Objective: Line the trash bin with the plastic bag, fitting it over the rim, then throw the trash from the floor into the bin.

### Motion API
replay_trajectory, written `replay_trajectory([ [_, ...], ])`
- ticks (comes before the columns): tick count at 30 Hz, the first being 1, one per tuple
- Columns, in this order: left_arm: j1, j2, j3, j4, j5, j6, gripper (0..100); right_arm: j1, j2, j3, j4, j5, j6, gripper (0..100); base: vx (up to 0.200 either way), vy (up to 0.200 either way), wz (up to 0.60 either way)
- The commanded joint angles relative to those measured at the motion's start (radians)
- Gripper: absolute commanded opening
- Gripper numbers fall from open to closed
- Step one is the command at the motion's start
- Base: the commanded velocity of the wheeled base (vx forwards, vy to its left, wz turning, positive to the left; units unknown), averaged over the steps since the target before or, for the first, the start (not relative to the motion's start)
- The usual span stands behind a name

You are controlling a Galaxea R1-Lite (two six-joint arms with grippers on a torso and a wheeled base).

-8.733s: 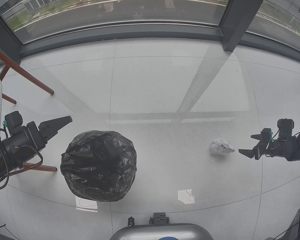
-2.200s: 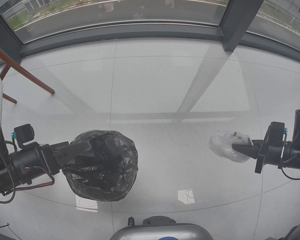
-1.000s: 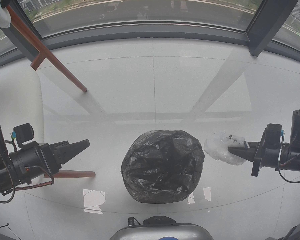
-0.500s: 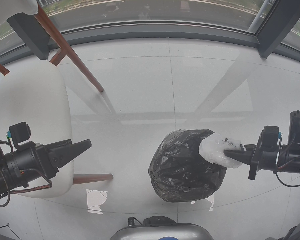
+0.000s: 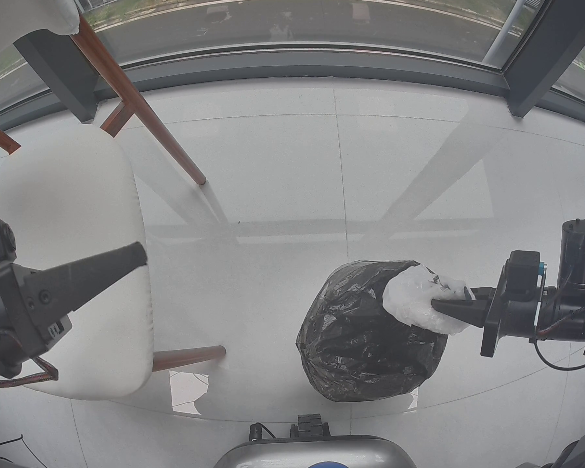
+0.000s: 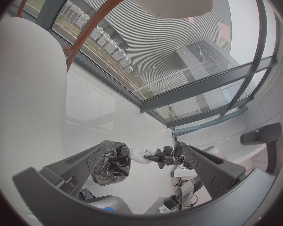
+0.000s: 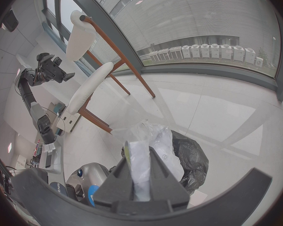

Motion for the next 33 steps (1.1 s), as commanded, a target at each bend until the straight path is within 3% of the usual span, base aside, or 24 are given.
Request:
replay_trajectory([
  [1, -0.007, -0.033, -0.006, -0.002, -0.001, -0.023, 100, 0.019, 0.005, 0.012, -0.001, -0.003, 0.001, 0, 0.0, 0.0, 0.0],
  [15, -0.004, -0.028, 0.005, -0.001, -0.003, -0.034, 100, 0.021, 0.017, 0.021, -0.002, 0.003, -0.001, 0, 0.0, 0.0, 0.0],
  [16, -0.004, -0.028, 0.005, -0.001, -0.003, -0.034, 100, 0.022, 0.017, 0.019, -0.002, 0.003, -0.001, 100, 0.0, 0.0, 0.0],
  [33, 0.0, -0.027, 0.008, -0.001, -0.001, -0.034, 100, 0.012, 0.019, 0.001, -0.004, 0.0, 0.002, 100, 0.0, 0.0, 0.0],
])
